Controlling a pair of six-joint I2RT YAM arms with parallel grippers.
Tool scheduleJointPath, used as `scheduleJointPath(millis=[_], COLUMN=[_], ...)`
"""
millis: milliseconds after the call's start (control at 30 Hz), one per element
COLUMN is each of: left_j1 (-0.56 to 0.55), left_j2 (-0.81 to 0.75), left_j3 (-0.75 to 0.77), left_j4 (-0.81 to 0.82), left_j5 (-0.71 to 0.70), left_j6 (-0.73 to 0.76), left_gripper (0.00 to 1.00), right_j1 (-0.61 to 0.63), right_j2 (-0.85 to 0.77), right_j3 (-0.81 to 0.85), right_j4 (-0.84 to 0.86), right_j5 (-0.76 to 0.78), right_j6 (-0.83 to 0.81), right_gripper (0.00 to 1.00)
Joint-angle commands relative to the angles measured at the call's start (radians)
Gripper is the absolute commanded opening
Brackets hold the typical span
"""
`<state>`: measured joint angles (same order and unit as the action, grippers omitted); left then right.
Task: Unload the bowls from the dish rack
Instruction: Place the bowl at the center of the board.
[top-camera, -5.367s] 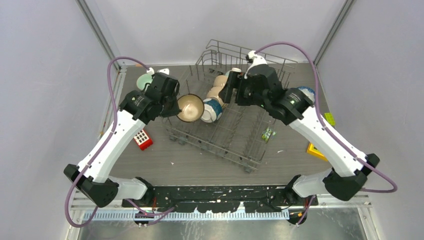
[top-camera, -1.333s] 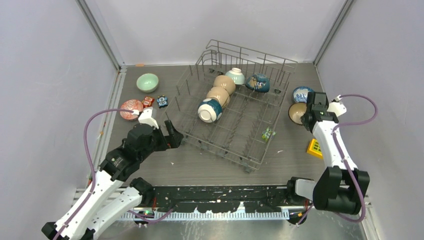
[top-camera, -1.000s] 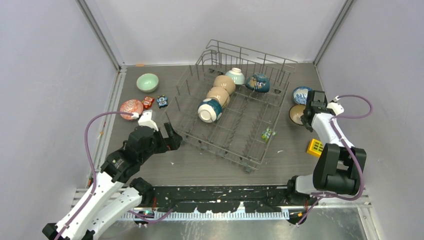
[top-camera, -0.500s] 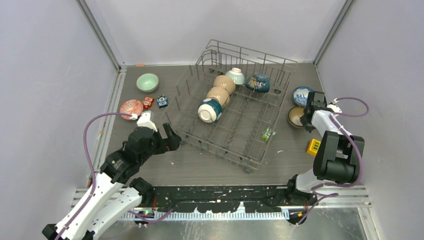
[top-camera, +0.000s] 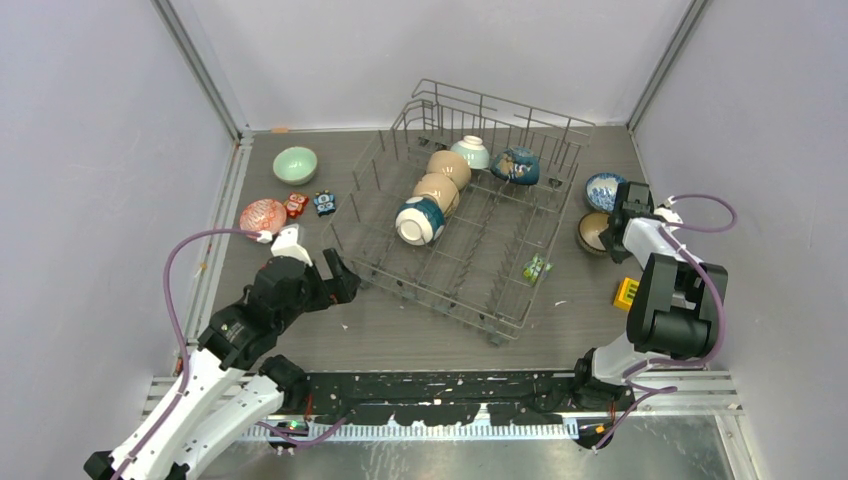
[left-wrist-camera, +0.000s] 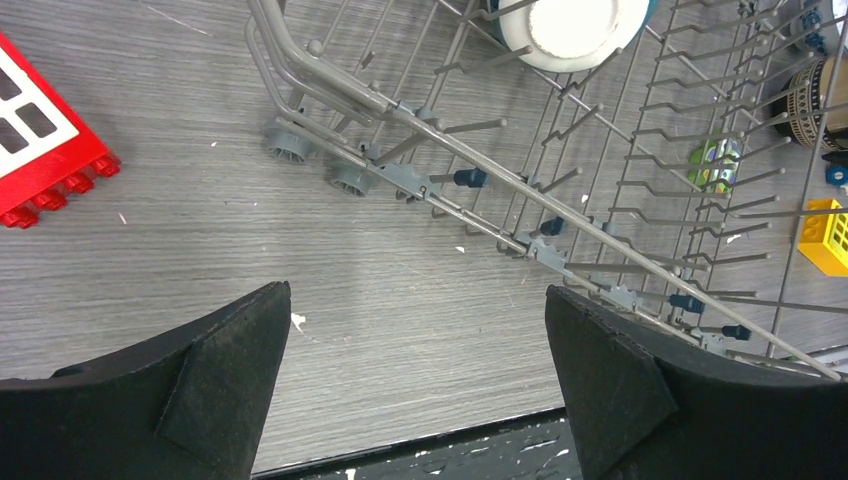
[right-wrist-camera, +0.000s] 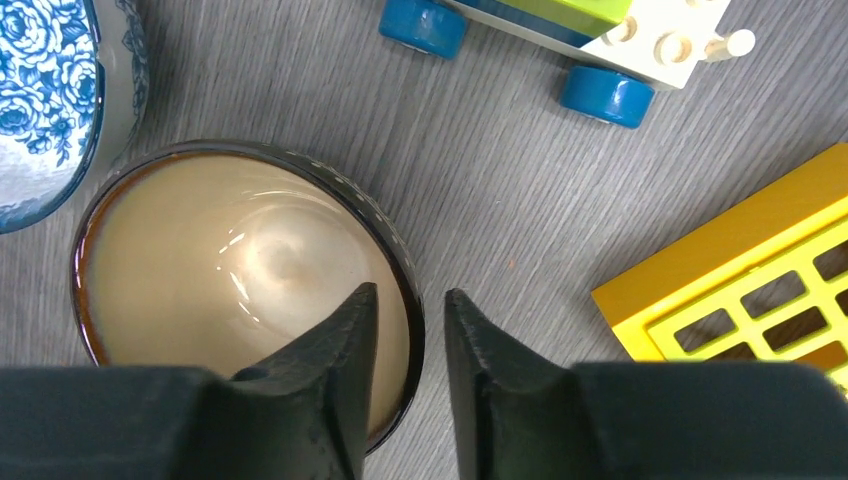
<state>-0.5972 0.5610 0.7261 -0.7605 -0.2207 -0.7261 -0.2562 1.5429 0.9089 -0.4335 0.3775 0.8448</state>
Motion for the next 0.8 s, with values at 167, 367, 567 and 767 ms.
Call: scheduleJointPath(millis=[167, 367, 567, 767], left_j1=[0.003, 0.004, 0.004, 0.004], left_j2=[0.019, 0.037, 0.063, 0.081], left_j3=[-0.010, -0.007, 0.033, 0.084], left_j4=[0.028, 0.056, 0.069, 0.082], left_j5=[-0.009, 0.007, -0.003, -0.031], left_j6=[-0.014, -0.010, 0.019, 0.031], left_gripper=[1.00, 1.00, 1.00, 1.00], right_j1=[-0.003, 0.040, 0.106, 0.249], right_j2=[-0.021, -0.110, -0.232, -0.489], right_j3=[0.065, 0.121, 0.218, 0.191], right_j4=[-0.012, -0.075, -0.150, -0.123], right_j5=[0.003, 0.058, 0.134, 0.189], right_j6=[-0.006, -0.044, -0.057, -0.046], right_gripper=[0.58, 0.83, 0.94, 0.94])
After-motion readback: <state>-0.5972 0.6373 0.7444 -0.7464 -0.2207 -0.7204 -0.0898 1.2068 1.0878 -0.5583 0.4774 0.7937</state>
